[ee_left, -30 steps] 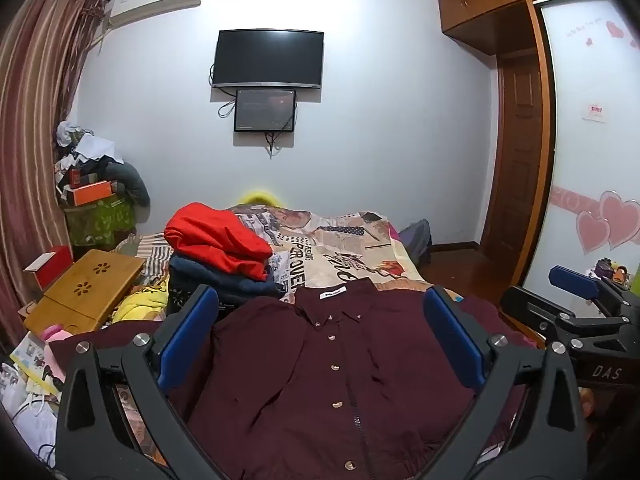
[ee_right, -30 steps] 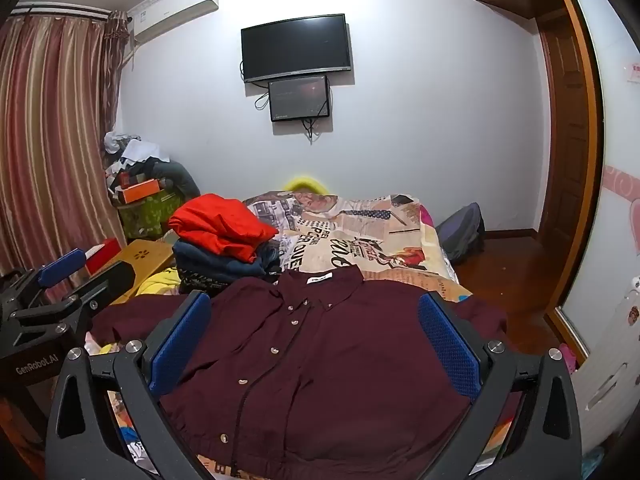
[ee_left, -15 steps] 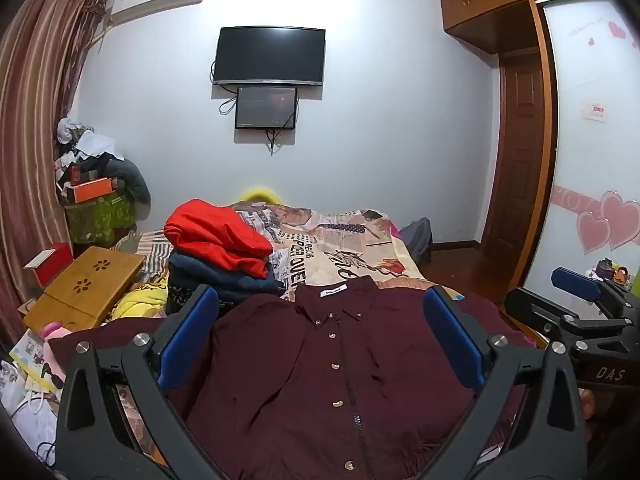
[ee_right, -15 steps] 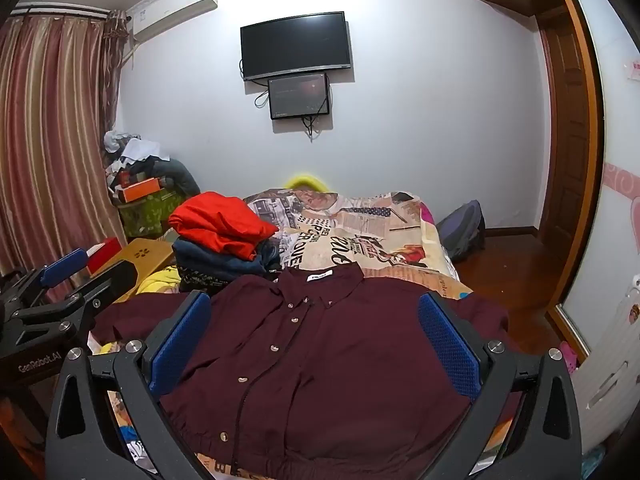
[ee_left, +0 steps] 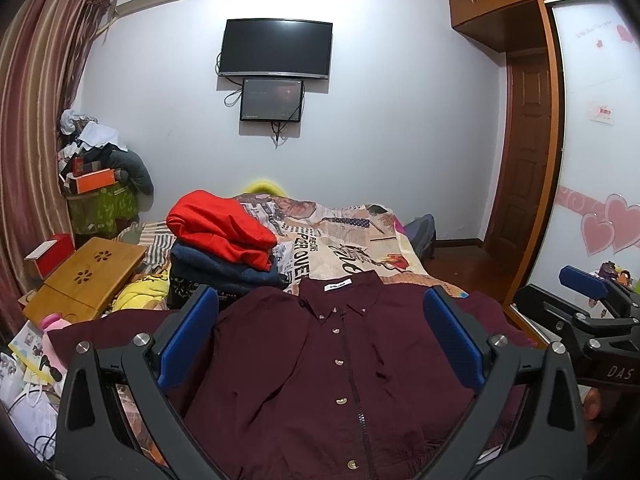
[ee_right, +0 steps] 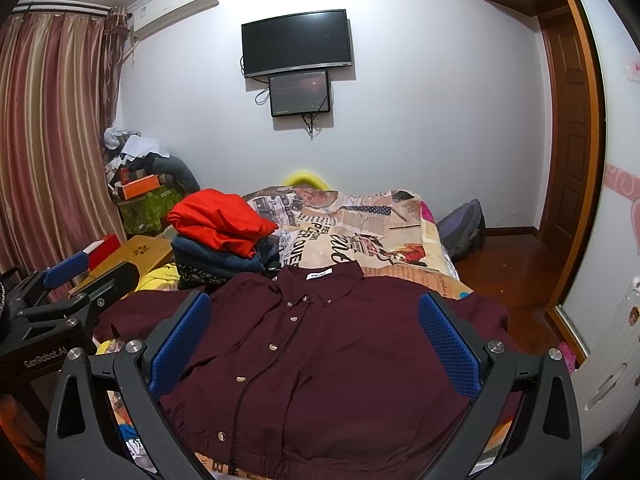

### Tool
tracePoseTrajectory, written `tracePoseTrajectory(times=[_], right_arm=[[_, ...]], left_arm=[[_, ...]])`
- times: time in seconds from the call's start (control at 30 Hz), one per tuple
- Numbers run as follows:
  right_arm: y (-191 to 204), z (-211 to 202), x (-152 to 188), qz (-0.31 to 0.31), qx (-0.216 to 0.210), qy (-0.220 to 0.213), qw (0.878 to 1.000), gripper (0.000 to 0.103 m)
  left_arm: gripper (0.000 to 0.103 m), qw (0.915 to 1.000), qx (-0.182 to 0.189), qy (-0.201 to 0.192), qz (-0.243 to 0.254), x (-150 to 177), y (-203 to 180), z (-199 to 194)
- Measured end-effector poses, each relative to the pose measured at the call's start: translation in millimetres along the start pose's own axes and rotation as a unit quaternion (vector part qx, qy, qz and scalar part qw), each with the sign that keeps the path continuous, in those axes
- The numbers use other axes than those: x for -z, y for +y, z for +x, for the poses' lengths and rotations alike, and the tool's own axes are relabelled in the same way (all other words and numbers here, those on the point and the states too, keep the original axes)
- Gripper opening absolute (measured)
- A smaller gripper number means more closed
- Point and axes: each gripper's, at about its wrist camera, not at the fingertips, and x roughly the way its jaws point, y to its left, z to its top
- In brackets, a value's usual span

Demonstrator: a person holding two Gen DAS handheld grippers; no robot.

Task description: Fold large clothes

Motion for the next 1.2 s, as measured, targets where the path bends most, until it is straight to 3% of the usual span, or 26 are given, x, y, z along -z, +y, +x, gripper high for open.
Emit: tracePoseTrajectory(times=[1.2], right_arm=[[-6.6, 2.1, 0.8, 0.014, 0.001, 0.005, 1.0, 0.103]], left_arm=[[0.103, 1.0, -0.003, 0.004, 0.001, 3.1, 0.1, 7.7]])
